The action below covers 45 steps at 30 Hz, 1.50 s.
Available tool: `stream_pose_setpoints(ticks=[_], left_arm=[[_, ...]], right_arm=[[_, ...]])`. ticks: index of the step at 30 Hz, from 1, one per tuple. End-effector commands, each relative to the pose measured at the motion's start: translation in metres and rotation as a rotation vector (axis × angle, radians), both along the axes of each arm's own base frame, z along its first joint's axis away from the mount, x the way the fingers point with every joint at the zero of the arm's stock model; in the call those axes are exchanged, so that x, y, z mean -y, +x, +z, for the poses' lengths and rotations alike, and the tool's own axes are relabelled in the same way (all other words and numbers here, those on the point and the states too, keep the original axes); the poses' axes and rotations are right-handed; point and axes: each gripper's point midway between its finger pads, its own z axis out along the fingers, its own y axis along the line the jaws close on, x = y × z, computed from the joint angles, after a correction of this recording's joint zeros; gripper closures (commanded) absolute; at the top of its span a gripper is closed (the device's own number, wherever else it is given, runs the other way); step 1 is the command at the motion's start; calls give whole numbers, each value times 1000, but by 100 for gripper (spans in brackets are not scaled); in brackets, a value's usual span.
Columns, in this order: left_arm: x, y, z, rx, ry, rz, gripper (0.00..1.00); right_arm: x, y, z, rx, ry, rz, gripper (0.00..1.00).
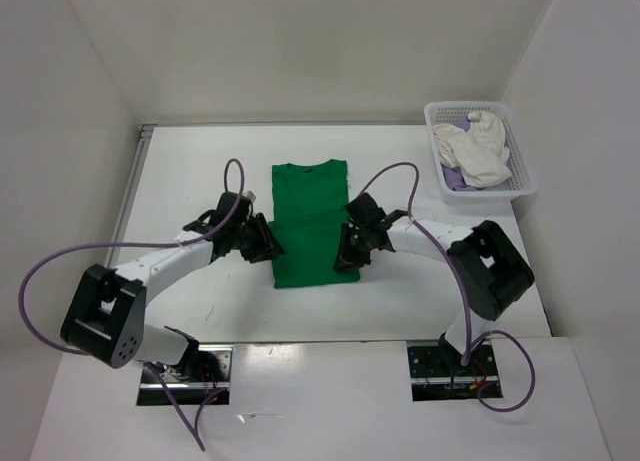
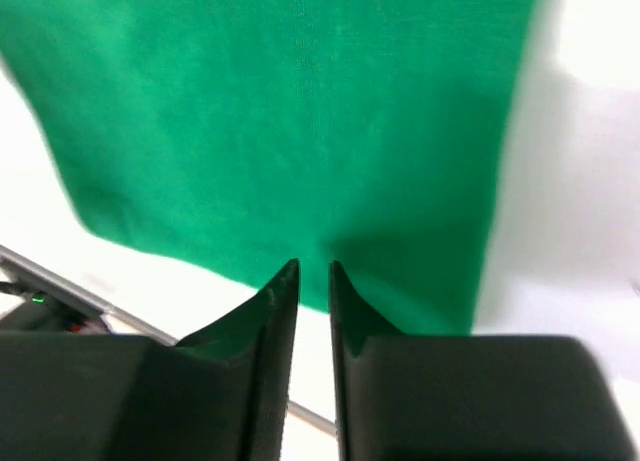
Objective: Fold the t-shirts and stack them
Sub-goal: Grab one side of the 2/3 rectangular tshirt with both arms
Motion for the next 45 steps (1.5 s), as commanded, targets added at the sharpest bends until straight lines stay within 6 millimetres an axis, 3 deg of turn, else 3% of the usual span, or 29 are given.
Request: stream_pose_setpoints(ticks=[1,2,3,4,6,9,10,14,17,23,25,26,30,35,37,40,42,44,45], left_arm=[[-12,-6,28,41,-21,16,57],[-17,-10,24,28,-22,33,55],[-21,-29,6,-33,-15,37,55],[-21,-38,3,-44,-37,34,55],[-20,-53,-7,-89,-68,40,49],[-26,-71,-27,-142,-48,43,43],[-22,-70,-24,-133,-70,30,40],[-13,-66,-23,-107,-123,-1,26],[-10,-61,-26,-119,-110,-27,26],[-10,-49,-36,-123,-87,-12,37],[-6,-48,-38,-141,-100,-23,39],[3,-50,-48,-167,-89,-56,44],[-1,-48,-51,-165,-59,-38,59],[-2,-47,-48,-158,-59,-26,72],[-1,-45,-48,-160,-58,-26,82],[-3,-50,-47,-163,-51,-50,92],[-4,-52,-43,-147,-47,-66,95],[-4,-64,-39,-177,-62,-80,100],[-5,-69,-34,-171,-73,-85,100]], right_arm=[[10,16,52,103,39,-29,74],[11,13,55,103,46,-39,73],[19,7,48,83,47,-54,73],[20,4,54,104,67,-62,73],[35,-5,42,69,56,-108,86],[48,-14,35,43,58,-149,88],[54,-20,25,28,32,-157,81],[56,-24,16,10,20,-157,57],[53,-25,7,-8,27,-148,53],[54,-30,-11,-51,20,-161,53],[53,-28,-10,-43,26,-161,58],[53,-29,-12,-50,21,-161,65],[51,-25,-15,-41,27,-161,71],[48,-24,-14,-39,40,-156,87],[49,-26,-15,-47,35,-156,93],[48,-28,-11,-54,44,-159,97],[47,-39,-9,-62,50,-153,100],[42,-63,-12,-106,47,-147,100],[36,-70,-4,-102,75,-137,100]])
